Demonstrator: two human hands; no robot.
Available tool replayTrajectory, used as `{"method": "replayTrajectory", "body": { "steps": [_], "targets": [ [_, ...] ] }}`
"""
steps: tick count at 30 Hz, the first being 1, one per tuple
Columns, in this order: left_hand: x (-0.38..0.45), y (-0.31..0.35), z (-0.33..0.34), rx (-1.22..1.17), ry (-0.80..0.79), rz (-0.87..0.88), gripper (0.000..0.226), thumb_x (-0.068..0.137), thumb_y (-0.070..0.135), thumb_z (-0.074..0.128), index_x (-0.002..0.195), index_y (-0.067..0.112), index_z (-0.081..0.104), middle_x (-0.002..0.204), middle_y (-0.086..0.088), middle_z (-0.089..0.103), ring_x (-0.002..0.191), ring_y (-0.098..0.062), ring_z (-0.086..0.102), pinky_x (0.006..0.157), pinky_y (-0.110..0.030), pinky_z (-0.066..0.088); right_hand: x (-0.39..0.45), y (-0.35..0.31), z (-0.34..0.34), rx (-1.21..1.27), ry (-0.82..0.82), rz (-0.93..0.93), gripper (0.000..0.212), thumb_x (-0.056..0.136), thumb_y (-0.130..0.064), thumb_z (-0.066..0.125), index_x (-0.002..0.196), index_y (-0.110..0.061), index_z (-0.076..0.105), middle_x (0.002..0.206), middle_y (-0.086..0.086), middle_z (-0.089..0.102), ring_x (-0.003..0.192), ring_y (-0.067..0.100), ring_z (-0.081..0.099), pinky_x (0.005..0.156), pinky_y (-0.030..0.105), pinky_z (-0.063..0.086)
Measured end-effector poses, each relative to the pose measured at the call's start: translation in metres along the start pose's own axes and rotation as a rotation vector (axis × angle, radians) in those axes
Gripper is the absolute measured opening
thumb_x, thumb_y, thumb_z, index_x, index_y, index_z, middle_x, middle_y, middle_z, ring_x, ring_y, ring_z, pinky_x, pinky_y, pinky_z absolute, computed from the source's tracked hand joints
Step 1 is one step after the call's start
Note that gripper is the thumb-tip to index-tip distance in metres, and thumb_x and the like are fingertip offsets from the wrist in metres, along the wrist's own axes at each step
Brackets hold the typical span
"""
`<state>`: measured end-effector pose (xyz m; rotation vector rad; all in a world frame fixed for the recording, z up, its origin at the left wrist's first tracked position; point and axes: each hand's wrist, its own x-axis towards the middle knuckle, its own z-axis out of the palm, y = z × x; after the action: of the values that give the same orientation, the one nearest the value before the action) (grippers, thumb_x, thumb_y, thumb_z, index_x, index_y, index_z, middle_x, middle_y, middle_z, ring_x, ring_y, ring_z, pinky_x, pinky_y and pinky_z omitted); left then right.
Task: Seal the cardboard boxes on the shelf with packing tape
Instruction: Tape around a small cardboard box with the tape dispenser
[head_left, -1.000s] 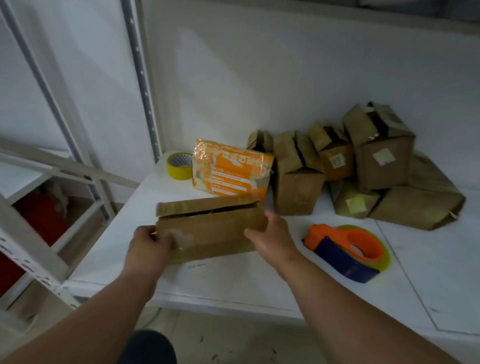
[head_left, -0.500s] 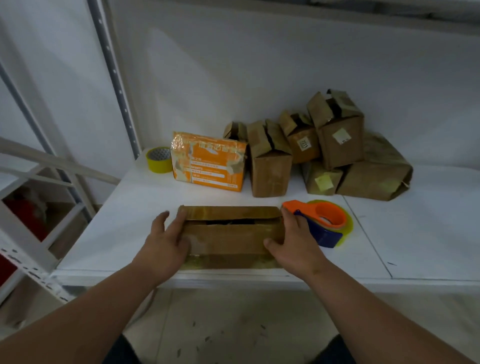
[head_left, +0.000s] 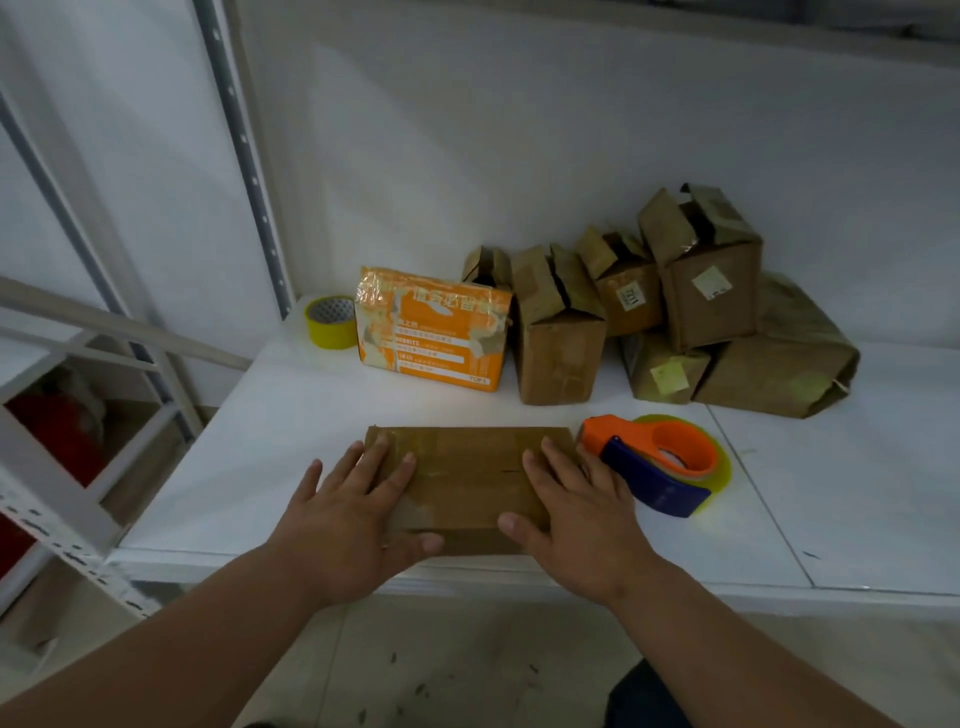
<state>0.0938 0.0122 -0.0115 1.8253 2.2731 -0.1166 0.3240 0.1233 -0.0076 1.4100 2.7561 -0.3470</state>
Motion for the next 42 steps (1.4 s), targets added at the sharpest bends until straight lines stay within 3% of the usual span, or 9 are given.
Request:
{"method": "replayTrajectory", "body": {
  "steps": [8,12,15,19,25,27,32,35,42],
  "targets": [
    [0.003,0.012,-0.015,0.171,0.051,0.008,0.129,0.041,0.091,-0.030,0.154,0.038,0.001,0.163,-0.003,0.008,0.151,-0.023,-0.005,0.119,-0.054,0.000,-0.005,0.011,-0.017,0.035,0.001,-0.026,0.080,0.080,-0.081,0.014,0.150,-0.042,0.012,0.162,-0.013,0.002,0.148,0.019,-0.008,0.116,0.052,-0.008],
    [0.007,0.019,-0.025,0.220,-0.033,0.030,0.115,0.040,0.090,-0.030,0.147,0.049,-0.019,0.159,-0.006,0.010,0.150,-0.027,0.003,0.117,-0.059,-0.002,0.012,0.044,-0.030,0.084,0.254,0.211,0.058,0.095,-0.061,0.030,0.148,-0.039,0.022,0.160,-0.005,0.014,0.146,0.024,0.009,0.115,0.052,0.011],
    [0.012,0.020,-0.025,0.215,-0.040,0.028,0.114,0.041,0.091,-0.028,0.148,0.053,-0.010,0.156,-0.005,0.014,0.149,-0.027,0.008,0.119,-0.057,0.002,0.022,0.075,-0.030,0.054,0.215,0.400,0.068,0.090,-0.055,0.045,0.148,-0.031,0.020,0.154,0.004,0.019,0.142,0.030,0.017,0.114,0.049,0.017],
    [0.012,0.017,-0.018,0.199,-0.004,0.033,0.105,0.049,0.091,-0.024,0.147,0.055,-0.009,0.154,-0.004,0.015,0.147,-0.027,0.010,0.121,-0.049,0.005,0.030,0.097,-0.022,-0.045,0.111,0.485,0.072,0.085,-0.057,0.052,0.143,-0.020,0.029,0.142,0.008,0.040,0.132,0.030,0.037,0.106,0.046,0.030],
    [0.008,0.019,-0.016,0.146,-0.024,0.009,0.116,0.040,0.089,-0.033,0.147,0.052,-0.013,0.153,-0.005,0.014,0.147,-0.027,0.010,0.121,-0.049,0.008,0.031,0.096,-0.026,-0.137,0.083,0.480,0.035,0.091,-0.051,0.048,0.113,-0.024,0.051,0.098,0.000,0.064,0.098,0.024,0.059,0.096,0.043,0.030],
    [0.007,0.019,-0.018,0.127,-0.031,0.003,0.115,0.042,0.090,-0.028,0.149,0.051,-0.009,0.152,-0.005,0.014,0.147,-0.027,0.010,0.120,-0.051,0.008,0.026,0.097,-0.027,-0.134,0.081,0.450,0.033,0.091,-0.051,0.047,0.111,-0.024,0.050,0.092,-0.002,0.064,0.094,0.022,0.060,0.098,0.043,0.027],
    [0.007,0.026,-0.021,0.092,-0.052,-0.032,0.094,0.066,0.088,0.002,0.151,0.048,0.003,0.154,-0.007,0.015,0.148,-0.029,0.005,0.120,-0.053,0.002,0.009,0.098,-0.026,-0.034,0.170,0.433,0.031,0.093,-0.048,0.046,0.113,-0.024,0.044,0.104,-0.001,0.063,0.104,0.023,0.058,0.106,0.046,0.024],
    [0.008,0.029,-0.021,0.090,-0.028,-0.025,0.076,0.084,0.079,0.025,0.152,0.047,0.010,0.156,-0.006,0.012,0.148,-0.028,0.002,0.120,-0.053,-0.002,-0.001,0.092,-0.038,0.114,0.231,0.432,0.022,0.095,-0.046,0.043,0.099,-0.025,0.041,0.094,-0.003,0.062,0.087,0.021,0.057,0.106,0.046,0.026],
    [0.008,0.037,-0.026,0.049,-0.012,-0.011,0.074,0.088,0.073,0.033,0.152,0.041,0.016,0.154,0.001,0.018,0.143,-0.023,0.016,0.114,-0.045,0.015,-0.032,0.053,-0.098,0.401,0.260,0.153,0.019,0.093,-0.040,0.055,0.103,-0.025,0.053,0.092,-0.006,0.064,0.085,0.014,0.062,0.081,0.039,0.050]
  ]
}}
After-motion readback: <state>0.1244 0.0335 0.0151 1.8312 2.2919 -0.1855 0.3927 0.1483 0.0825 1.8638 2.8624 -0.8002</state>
